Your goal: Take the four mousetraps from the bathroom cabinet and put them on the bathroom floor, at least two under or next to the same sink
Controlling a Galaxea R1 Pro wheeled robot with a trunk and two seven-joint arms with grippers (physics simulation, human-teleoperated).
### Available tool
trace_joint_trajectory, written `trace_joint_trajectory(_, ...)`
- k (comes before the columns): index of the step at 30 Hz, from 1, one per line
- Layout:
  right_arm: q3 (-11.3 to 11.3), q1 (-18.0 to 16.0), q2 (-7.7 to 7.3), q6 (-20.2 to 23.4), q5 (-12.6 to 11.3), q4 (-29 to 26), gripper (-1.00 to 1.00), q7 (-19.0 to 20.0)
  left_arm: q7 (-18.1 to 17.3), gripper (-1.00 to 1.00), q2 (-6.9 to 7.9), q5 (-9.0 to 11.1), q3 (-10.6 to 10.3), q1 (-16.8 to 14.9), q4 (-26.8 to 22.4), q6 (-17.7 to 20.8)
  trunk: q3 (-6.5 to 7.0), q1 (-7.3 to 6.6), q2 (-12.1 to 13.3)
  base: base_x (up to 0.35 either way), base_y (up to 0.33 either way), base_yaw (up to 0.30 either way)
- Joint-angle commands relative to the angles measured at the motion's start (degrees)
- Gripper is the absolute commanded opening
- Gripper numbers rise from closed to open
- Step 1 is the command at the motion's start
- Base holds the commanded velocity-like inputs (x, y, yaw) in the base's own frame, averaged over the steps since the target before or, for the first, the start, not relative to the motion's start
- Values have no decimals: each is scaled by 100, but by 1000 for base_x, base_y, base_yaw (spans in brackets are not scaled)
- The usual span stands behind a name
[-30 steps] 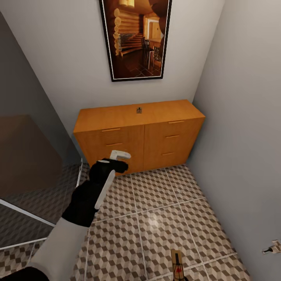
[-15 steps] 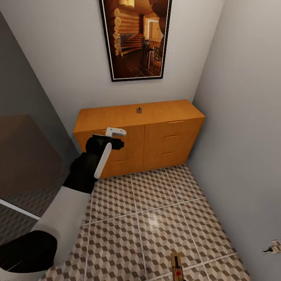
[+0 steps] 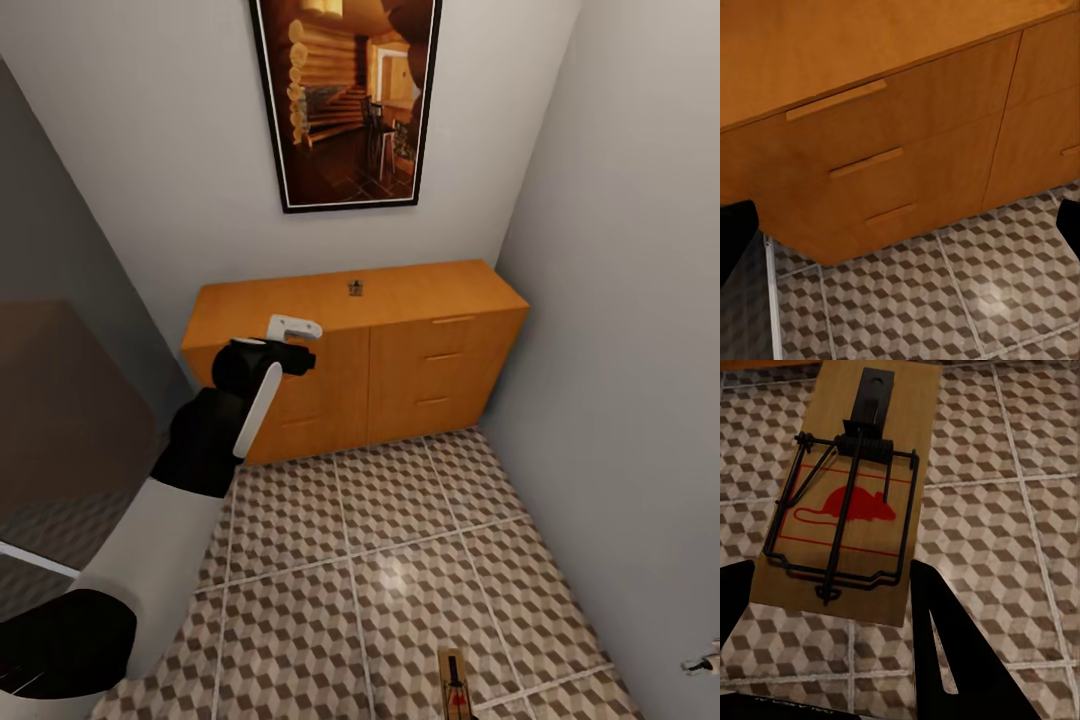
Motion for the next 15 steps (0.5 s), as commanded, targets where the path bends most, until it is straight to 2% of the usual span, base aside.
trace_joint_trajectory(1, 23, -4, -5, -26, -65, 5, -100, 55, 57, 100, -6, 60, -10, -6, 1, 18, -9, 6, -9, 320, -60, 0)
trace_joint_trajectory(11, 21, -4, -185, -317, -101, 17, -100, 46, 57, 100, -17, 62, -77, -6, 20, 18, -9, 6, -9, 328, -83, 0)
trace_joint_trajectory(15, 20, -4, -207, -347, -107, 21, -100, 45, 57, 100, -17, 62, -104, -6, 34, 18, -9, 6, -9, 330, -104, 0)
